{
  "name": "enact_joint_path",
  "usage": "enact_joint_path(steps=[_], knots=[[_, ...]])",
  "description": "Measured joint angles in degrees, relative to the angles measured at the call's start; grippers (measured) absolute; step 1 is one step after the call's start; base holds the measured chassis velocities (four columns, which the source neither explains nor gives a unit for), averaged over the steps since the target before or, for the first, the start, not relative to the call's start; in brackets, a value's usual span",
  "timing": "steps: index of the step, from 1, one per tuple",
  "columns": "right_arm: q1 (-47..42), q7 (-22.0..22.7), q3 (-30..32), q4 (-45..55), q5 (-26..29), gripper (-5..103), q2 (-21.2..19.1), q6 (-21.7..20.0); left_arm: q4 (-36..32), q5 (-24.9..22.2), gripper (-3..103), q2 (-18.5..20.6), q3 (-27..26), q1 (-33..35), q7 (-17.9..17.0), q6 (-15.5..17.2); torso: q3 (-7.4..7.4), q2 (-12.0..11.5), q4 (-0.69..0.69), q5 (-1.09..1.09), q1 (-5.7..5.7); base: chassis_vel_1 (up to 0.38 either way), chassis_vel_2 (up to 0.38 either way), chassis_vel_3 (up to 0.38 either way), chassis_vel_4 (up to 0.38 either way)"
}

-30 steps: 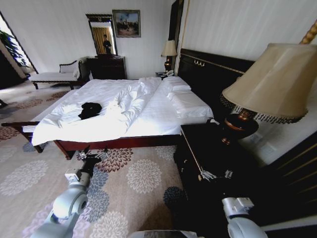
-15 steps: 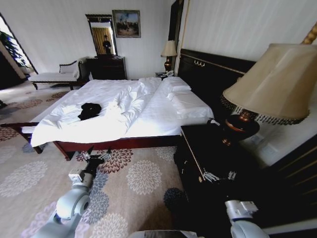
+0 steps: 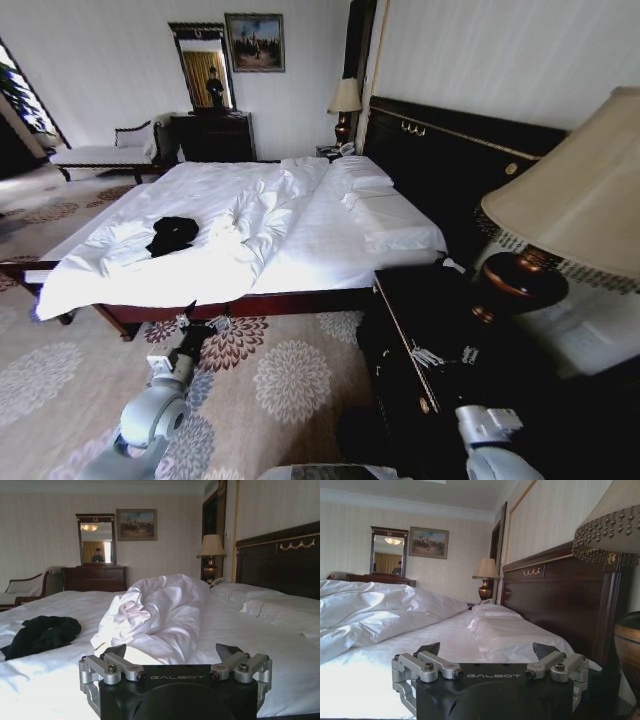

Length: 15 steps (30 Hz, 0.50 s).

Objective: Fold the clothes on the bed.

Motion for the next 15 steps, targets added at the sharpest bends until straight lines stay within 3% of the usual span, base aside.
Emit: enact_joint_path(steps=[15], knots=[[-0.24, -0.08, 0.15, 0.32, 0.09, 100, -0.07, 0.03, -0.34, 0.25, 100, -0.41, -0.02, 0.01, -0.01, 0.01, -0.02, 0.02, 0.01, 0.00, -0.06, -0.209, 0.213, 0.207, -0.211]])
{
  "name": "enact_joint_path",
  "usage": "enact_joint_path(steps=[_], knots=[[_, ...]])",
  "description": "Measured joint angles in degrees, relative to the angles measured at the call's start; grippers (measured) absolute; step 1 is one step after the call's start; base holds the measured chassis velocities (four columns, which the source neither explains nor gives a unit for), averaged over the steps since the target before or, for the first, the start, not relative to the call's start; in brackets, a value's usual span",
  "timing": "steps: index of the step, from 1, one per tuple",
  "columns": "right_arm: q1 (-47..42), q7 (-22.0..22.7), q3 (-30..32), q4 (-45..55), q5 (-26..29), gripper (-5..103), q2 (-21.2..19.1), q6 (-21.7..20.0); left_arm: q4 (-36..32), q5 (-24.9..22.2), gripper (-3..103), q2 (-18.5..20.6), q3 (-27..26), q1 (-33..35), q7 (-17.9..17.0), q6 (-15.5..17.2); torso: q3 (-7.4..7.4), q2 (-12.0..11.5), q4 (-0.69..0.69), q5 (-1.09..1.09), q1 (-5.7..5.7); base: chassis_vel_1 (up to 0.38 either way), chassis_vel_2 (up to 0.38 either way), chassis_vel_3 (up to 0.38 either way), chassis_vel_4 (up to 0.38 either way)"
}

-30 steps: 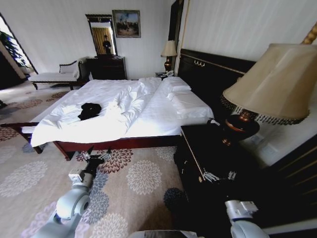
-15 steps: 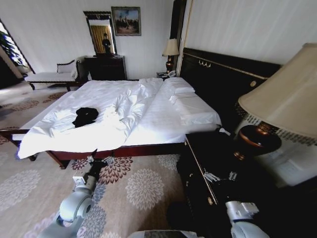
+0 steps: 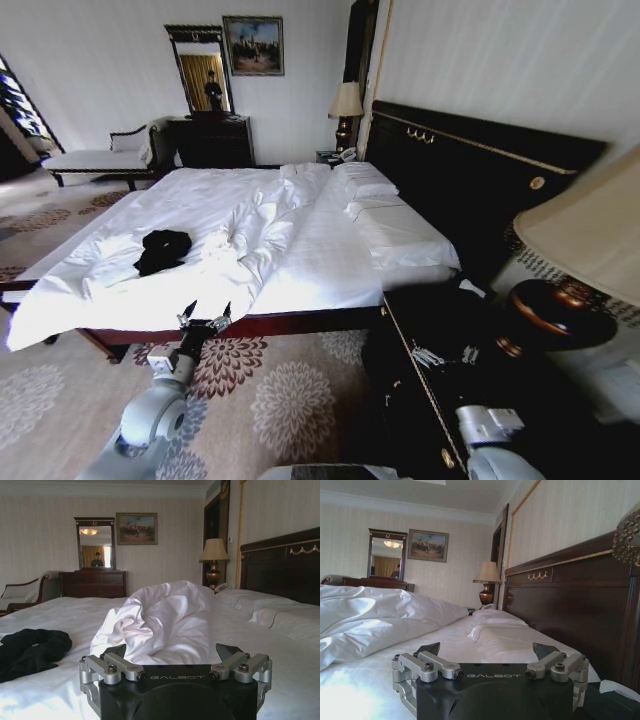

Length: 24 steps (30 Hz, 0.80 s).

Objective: Fold the clothes on the bed.

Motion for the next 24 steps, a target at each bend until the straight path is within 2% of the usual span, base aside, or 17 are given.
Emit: enact_joint_path(steps=[15, 24], knots=[[-0.06, 0.35, -0.57, 0.04, 0.13, 100, 0.42, -0.34, -0.78, 0.20, 100, 0.03, 0.28, 0.56, 0.16, -0.02, 0.01, -0.01, -0.01, 0.00, 0.03, -0.214, 0.221, 0.221, -0.229], [-0.20, 0.46, -1.04, -0.18, 0.13, 100, 0.45, -0.48, -1.42, 0.16, 100, 0.29, 1.15, 1.76, 2.76, -2.15, 0.01, -0.01, -0.01, 0.00, 0.03, -0.237, 0.229, 0.223, -0.243]])
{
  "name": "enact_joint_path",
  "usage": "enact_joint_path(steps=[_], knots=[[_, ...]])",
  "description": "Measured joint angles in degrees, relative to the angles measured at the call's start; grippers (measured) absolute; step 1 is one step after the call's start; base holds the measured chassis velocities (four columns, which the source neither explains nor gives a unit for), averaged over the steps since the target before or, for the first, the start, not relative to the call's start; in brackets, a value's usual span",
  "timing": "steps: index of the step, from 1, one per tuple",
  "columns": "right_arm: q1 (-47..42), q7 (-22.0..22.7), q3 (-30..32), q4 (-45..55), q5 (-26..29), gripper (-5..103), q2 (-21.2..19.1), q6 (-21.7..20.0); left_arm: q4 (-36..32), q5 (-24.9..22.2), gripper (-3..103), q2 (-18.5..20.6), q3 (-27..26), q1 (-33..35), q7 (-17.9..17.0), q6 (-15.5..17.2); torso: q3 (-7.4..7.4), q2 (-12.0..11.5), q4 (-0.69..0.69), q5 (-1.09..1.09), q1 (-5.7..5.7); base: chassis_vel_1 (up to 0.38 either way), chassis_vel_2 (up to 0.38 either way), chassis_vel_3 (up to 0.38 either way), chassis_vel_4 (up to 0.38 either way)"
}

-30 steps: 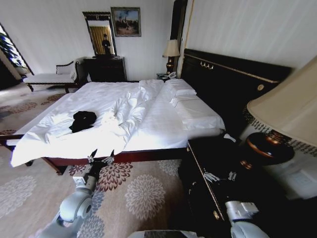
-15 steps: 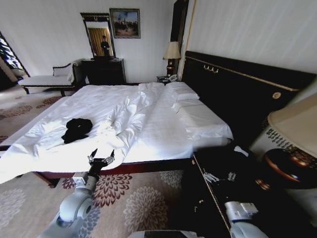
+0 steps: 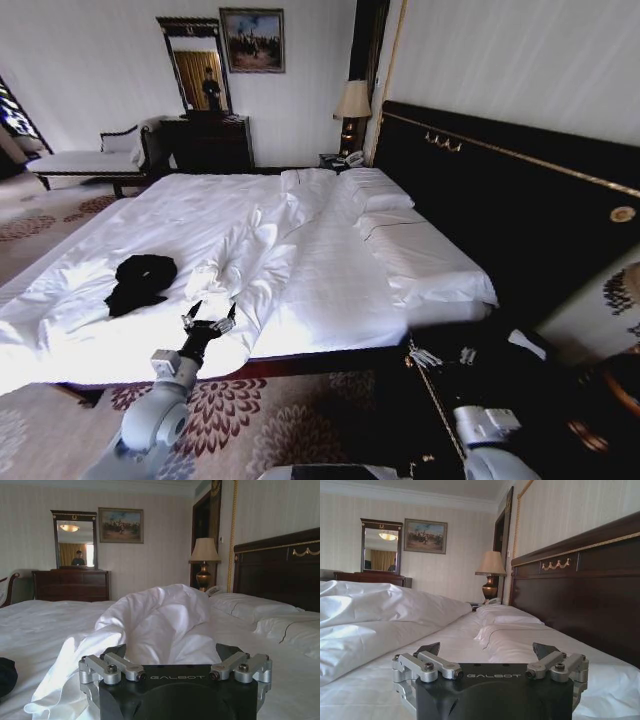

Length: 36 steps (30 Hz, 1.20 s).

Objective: Fold the clothes on the bed.

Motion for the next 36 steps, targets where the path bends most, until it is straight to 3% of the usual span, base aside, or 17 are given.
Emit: enact_joint_path(steps=[10, 19, 36], knots=[[-0.32, 0.28, 0.08, 0.42, 2.08, 100, -0.82, -0.57, -0.14, -0.16, 100, -0.34, 0.10, -0.11, 0.36, -1.38, 0.00, 0.00, 0.01, 0.00, 0.00, -0.161, 0.169, 0.173, -0.160], [0.17, 3.15, -0.14, 0.17, 2.00, 100, -1.19, -1.30, -0.88, -0.41, 100, -0.39, -0.31, 0.20, 1.35, -2.55, -0.01, 0.01, 0.01, -0.01, -0.05, -0.025, 0.037, 0.013, -0.037], [-0.21, 4.41, -1.52, 0.20, 0.76, 100, -0.49, -2.46, -2.60, -3.14, 100, -0.01, -2.70, 0.74, 1.31, -2.81, -0.01, 0.01, 0.01, 0.00, -0.02, 0.015, 0.016, -0.011, -0.016]])
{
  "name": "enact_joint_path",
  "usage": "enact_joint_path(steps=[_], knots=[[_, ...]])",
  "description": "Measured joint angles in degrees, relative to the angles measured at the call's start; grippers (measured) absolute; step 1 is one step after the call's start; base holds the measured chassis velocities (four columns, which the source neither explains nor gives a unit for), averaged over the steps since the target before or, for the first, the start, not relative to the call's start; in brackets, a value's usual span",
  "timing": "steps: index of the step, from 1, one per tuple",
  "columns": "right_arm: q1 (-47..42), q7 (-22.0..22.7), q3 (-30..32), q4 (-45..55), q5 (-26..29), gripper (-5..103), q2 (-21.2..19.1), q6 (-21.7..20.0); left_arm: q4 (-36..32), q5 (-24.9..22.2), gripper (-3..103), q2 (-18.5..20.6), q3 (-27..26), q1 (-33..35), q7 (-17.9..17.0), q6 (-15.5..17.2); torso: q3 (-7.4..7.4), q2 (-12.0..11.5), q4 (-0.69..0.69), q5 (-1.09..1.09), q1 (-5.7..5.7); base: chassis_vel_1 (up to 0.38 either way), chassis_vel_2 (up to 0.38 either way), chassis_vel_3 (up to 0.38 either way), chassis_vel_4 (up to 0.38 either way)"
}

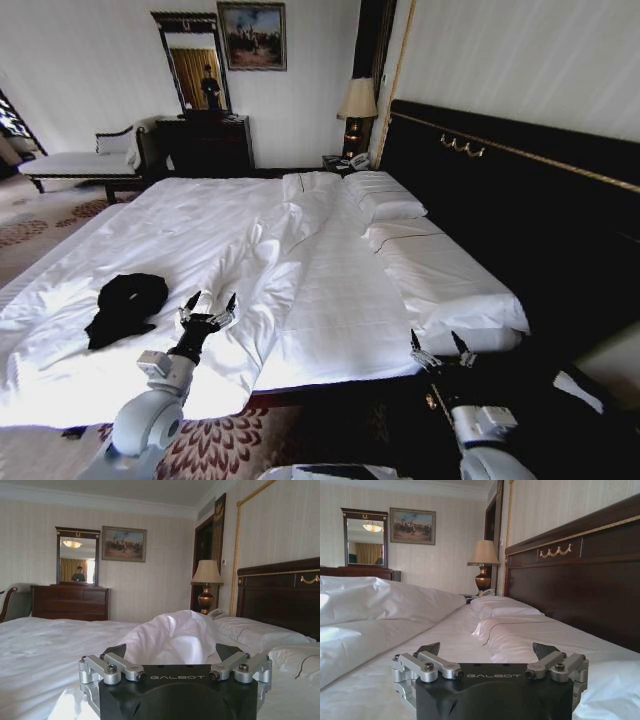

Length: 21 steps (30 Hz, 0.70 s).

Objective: Fold the clothes on the bed.

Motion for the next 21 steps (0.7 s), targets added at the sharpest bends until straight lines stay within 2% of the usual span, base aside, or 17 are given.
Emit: enact_joint_path(steps=[11, 12, 16, 21], knots=[[0.21, -0.07, -0.29, -0.51, -0.95, 100, 0.14, 0.10, -3.97, -0.47, 100, -0.01, -0.91, 0.74, -0.43, 0.86, 0.01, 0.00, 0.00, -0.01, 0.02, 0.170, 0.181, -0.161, -0.188], [0.22, -0.10, -0.34, -0.57, -1.09, 100, 0.15, 0.09, -4.12, -0.48, 102, 0.01, -1.05, 0.78, -0.43, 0.82, 0.01, 0.00, 0.00, -0.02, 0.02, 0.282, 0.272, -0.276, -0.274], [0.26, -0.88, -0.35, -0.72, -2.77, 100, 0.35, 0.39, -5.04, -0.52, 97, 0.01, -1.14, 0.96, -0.71, 0.80, 0.00, 0.00, 0.00, -0.01, 0.01, 0.257, 0.238, -0.260, -0.251], [0.26, -1.02, -0.33, -0.70, -3.67, 100, 0.44, 0.55, -5.98, -0.46, 100, -0.07, -1.21, 1.28, -1.89, 1.54, 0.00, 0.00, 0.00, -0.06, 0.00, 0.141, 0.117, -0.125, -0.121]])
